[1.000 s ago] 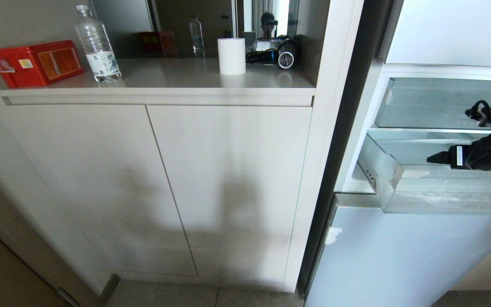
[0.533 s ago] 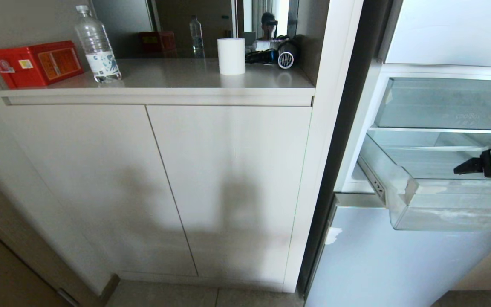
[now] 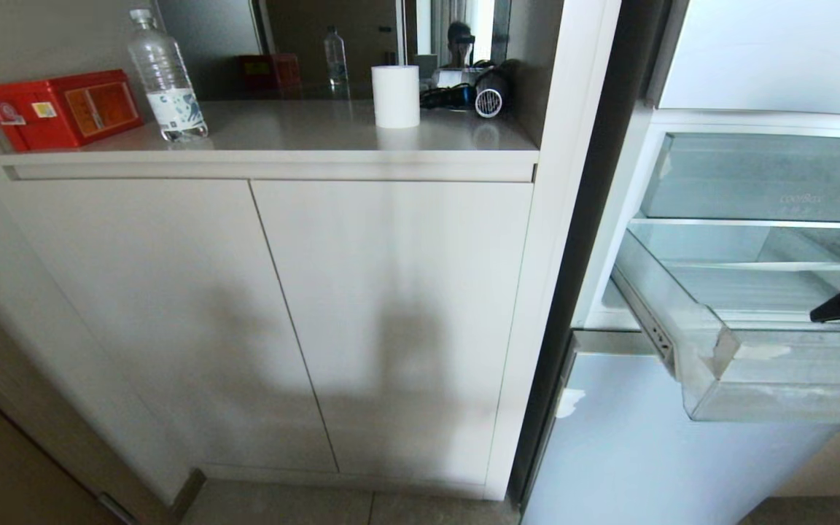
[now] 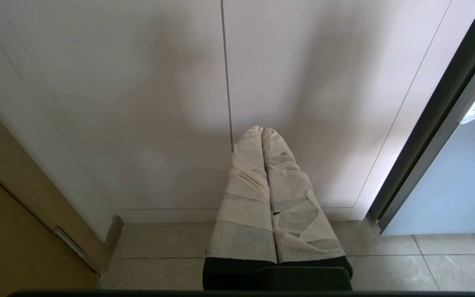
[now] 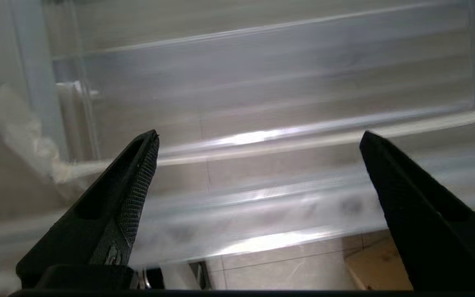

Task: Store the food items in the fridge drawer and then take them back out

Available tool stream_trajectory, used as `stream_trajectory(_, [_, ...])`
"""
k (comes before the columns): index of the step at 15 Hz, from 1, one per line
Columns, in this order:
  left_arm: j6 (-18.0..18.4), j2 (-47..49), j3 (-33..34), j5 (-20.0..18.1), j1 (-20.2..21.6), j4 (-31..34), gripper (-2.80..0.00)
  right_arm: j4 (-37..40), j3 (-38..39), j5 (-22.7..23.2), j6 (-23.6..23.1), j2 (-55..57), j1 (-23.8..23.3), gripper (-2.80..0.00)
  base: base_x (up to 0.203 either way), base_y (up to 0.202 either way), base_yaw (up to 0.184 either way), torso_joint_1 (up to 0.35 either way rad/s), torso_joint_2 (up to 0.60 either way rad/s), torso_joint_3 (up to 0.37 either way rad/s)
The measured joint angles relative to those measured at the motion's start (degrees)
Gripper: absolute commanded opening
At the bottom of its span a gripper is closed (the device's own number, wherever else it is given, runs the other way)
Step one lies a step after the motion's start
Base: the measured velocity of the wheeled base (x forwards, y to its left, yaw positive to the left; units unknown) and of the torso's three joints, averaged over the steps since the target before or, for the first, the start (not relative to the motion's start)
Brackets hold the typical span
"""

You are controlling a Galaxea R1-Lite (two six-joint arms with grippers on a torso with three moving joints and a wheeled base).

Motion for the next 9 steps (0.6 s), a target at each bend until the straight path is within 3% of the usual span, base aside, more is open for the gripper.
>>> stream_trajectory(3, [0.0,0.0,0.0,0.0,0.0,0.0,-2.8,-0.6,-0.6,3.8,0.5,-0.4,-0.3,0.0,0.0,0.0,0.0,0.0,0.0,0.0])
stream_trajectory(9, [0.0,0.0,0.0,0.0,0.0,0.0,-2.8,-3.2,-0.7,4.6,1.2,1.8,-0.7,0.0,0.0,0.0,0.0,0.0,0.0,0.0])
